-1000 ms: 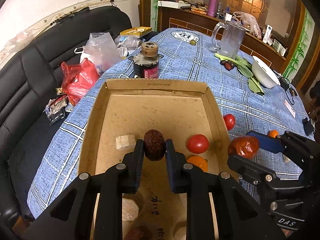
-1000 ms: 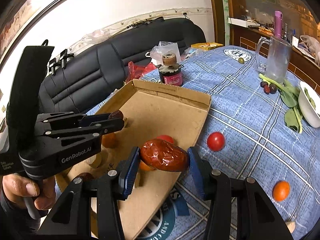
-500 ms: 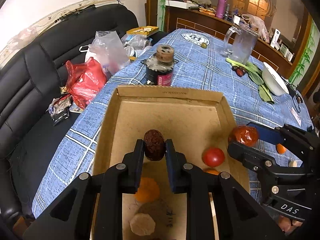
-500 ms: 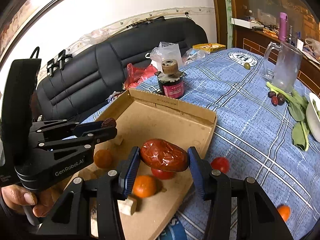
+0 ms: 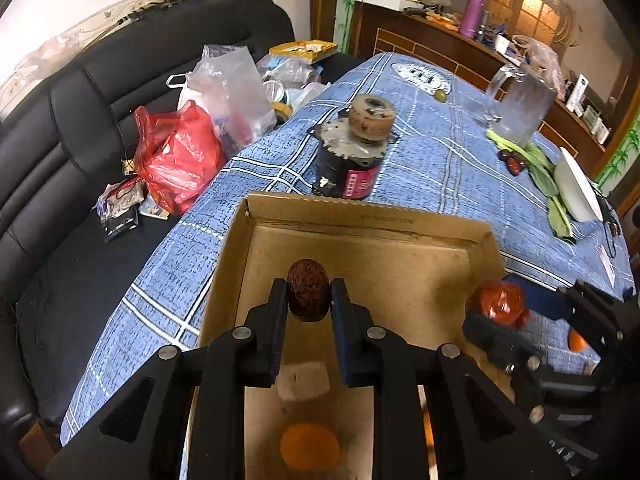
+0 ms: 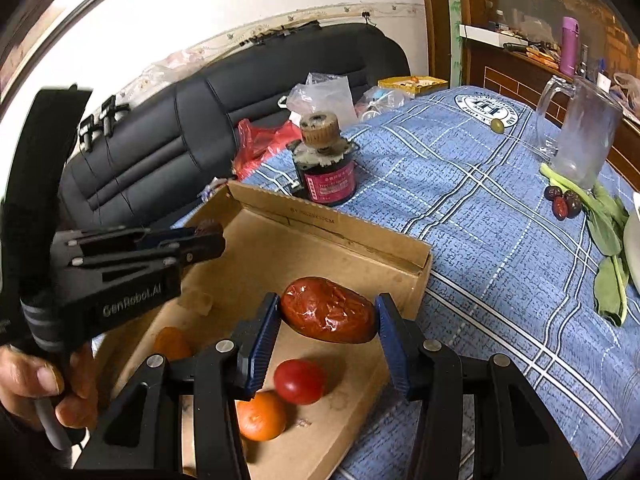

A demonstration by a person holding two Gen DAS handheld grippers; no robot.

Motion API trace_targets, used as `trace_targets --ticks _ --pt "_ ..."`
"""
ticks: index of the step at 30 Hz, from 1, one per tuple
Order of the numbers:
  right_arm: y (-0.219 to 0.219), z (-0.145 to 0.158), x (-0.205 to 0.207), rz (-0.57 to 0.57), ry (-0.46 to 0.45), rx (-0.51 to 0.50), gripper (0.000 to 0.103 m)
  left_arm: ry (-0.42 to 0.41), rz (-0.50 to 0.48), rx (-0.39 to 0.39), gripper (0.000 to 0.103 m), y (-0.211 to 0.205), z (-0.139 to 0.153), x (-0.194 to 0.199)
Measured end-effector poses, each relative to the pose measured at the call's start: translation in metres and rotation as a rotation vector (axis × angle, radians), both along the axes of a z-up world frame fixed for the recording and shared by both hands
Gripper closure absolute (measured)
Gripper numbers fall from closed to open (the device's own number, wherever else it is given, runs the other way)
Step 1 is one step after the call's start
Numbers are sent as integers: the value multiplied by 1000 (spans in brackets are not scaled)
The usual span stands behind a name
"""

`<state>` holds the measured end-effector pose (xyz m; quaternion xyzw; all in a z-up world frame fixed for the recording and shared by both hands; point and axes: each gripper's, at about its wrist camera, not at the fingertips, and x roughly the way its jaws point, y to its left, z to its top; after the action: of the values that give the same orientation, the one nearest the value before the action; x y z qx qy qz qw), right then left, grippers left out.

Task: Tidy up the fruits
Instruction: 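Carry both dates over the cardboard tray with both tools, then open both tools to release the dates in the tray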

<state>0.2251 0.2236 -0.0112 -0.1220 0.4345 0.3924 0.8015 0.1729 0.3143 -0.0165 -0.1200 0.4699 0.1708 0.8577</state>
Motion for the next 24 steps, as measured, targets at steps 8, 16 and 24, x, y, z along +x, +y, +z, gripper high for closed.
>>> trace_targets --ticks 8,16,24 --pt "15 -17 2 15 -3 -39 54 52 34 -4 84 8 -20 18" --pt "26 -27 7 38 -4 -75 54 72 37 6 84 9 -29 23" --pt "31 -34 4 67 -18 -110 53 86 30 52 78 3 -32 24"
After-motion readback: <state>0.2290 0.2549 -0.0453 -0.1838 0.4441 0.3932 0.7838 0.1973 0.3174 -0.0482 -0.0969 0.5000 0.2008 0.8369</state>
